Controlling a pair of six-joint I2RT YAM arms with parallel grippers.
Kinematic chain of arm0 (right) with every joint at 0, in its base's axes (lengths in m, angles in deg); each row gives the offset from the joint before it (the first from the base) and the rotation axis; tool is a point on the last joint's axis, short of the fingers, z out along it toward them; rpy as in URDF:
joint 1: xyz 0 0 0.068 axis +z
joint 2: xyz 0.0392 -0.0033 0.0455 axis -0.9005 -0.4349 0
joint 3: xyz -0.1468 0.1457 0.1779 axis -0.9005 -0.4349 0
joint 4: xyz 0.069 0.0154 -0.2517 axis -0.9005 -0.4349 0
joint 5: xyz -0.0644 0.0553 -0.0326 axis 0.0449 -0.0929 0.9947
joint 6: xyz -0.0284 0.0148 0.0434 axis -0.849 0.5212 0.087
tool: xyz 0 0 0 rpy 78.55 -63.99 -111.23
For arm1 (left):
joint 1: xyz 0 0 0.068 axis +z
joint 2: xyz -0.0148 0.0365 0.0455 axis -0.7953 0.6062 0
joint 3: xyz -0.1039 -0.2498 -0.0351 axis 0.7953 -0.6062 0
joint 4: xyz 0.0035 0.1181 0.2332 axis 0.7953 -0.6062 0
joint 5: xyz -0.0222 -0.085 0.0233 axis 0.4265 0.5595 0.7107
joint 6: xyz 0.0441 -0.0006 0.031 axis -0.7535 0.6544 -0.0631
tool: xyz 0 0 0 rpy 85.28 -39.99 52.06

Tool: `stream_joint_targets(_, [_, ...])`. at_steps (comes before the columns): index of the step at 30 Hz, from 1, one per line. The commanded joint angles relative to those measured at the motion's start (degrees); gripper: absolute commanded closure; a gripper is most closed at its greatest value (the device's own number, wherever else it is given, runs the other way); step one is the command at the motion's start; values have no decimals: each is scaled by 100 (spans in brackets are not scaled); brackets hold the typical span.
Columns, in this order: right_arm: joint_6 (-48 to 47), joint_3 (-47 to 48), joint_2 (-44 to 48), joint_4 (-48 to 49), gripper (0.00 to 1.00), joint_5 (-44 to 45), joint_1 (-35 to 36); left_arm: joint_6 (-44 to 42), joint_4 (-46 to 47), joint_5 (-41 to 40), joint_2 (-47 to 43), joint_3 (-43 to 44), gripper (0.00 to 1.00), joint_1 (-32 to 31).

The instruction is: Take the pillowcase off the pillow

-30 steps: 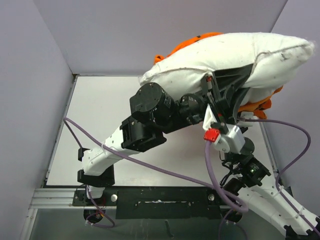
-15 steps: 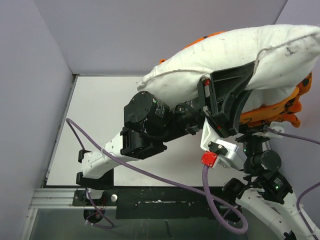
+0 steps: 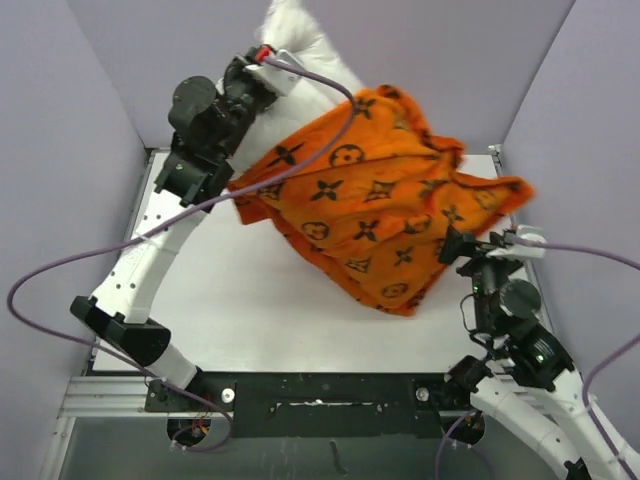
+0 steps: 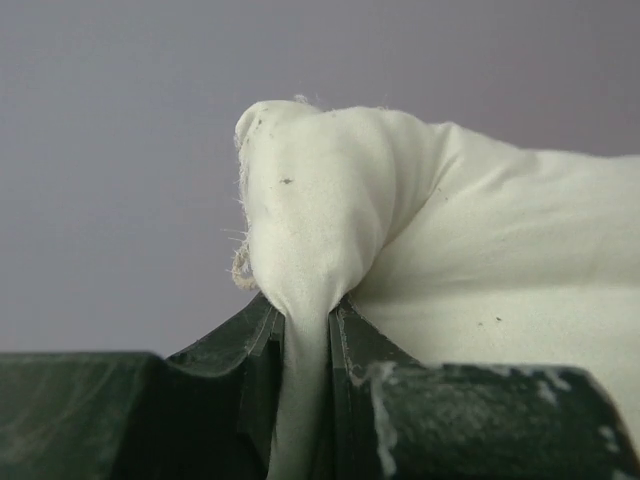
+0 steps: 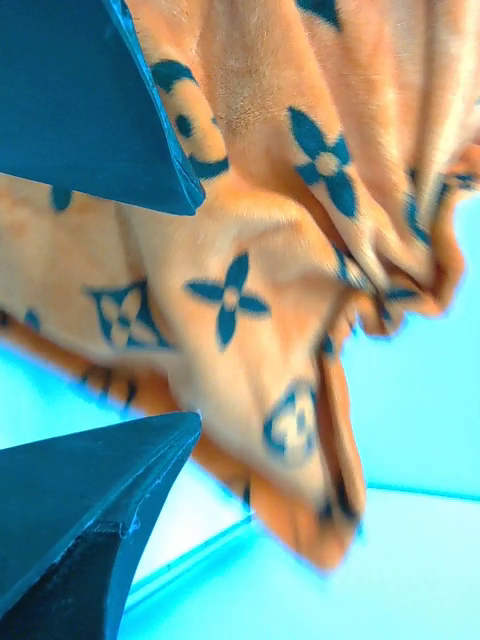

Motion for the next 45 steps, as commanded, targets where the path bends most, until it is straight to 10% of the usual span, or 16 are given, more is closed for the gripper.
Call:
stream_joint_targets(1, [297, -564, -905, 483, 17, -570, -40, 1132, 1105, 369, -1603, -1321, 100, 1237])
stream_joint_targets(10, [606, -786, -2177, 603, 10, -1987, -129, 2218, 707, 1103, -927, -1361, 100, 3188])
stream_joint_targets(25, [-664, -106, -5505, 1271, 2, -5850, -703, 2457, 587, 1601, -886, -1576, 100, 3734])
stream_joint_targets(40, [-1328, 863, -7560, 1810, 1, -6502, -265, 2585, 524, 1722, -882, -1691, 100, 3967])
stream_joint_targets(45, [-1209, 831, -7805, 1917, 16, -5781, -8, 2590, 530, 1729, -892, -1683, 100, 3989])
